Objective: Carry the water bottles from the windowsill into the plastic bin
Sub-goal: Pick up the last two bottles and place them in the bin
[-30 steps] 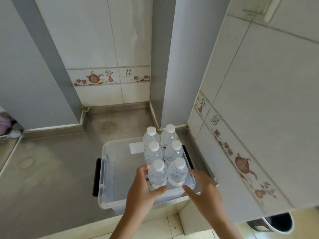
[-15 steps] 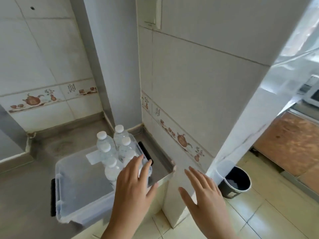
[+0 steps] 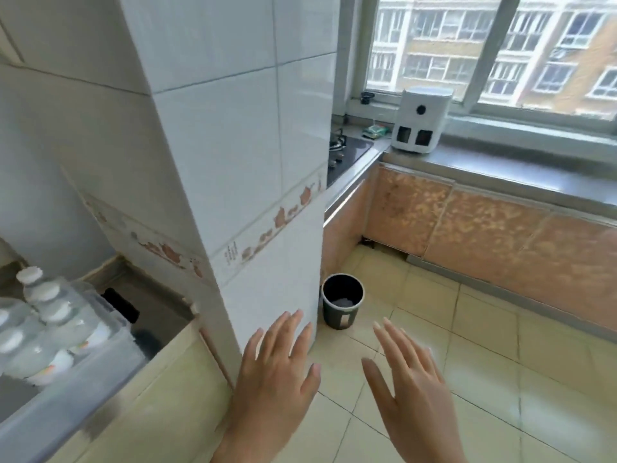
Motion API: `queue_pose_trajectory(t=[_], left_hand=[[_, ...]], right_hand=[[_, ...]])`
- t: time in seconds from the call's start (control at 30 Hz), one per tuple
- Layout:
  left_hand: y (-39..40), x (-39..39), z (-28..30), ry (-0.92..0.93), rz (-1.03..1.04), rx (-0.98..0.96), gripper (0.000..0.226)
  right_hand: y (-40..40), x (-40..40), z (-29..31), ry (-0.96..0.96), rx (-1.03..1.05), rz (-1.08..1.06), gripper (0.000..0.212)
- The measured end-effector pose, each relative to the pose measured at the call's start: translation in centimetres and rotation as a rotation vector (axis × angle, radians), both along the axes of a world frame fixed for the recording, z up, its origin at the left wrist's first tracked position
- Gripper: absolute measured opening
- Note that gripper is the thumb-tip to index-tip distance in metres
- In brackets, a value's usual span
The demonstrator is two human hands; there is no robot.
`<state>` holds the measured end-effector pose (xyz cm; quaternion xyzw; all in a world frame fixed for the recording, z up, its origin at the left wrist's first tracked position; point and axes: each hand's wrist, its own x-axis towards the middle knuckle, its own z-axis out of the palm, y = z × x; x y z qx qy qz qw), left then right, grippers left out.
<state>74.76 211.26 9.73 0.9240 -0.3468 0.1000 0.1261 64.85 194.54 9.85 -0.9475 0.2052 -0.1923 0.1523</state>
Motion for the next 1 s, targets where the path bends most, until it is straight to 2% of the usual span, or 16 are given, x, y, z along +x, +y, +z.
queue_pose_trajectory(t=[0.2, 0.4, 0.77, 1.0], left_hand=[[-9.3, -4.8, -0.3, -0.009, -0.205, -0.06, 0.051], [-19.2, -7.0, 0.0, -0.013, -0.471, -0.024, 0.05], [-40.0, -3.2, -1.4, -0.017, -0.743, -0.031, 0.049], [-53.1, -0.5, -0.4, -0.054, -0.914, -0.105, 0.048]], right_hand=[[-6.9, -9.1, 0.0, -0.018, 0.021, -0.21, 0.059], [-12.9, -14.1, 0.0, -0.09, -0.005, -0.44, 0.058], [-28.7, -13.4, -1.8, 0.032, -0.007, -0.751, 0.06], [-38.5, -12.1, -0.9, -0.008, -0.003, -0.923, 0.062]])
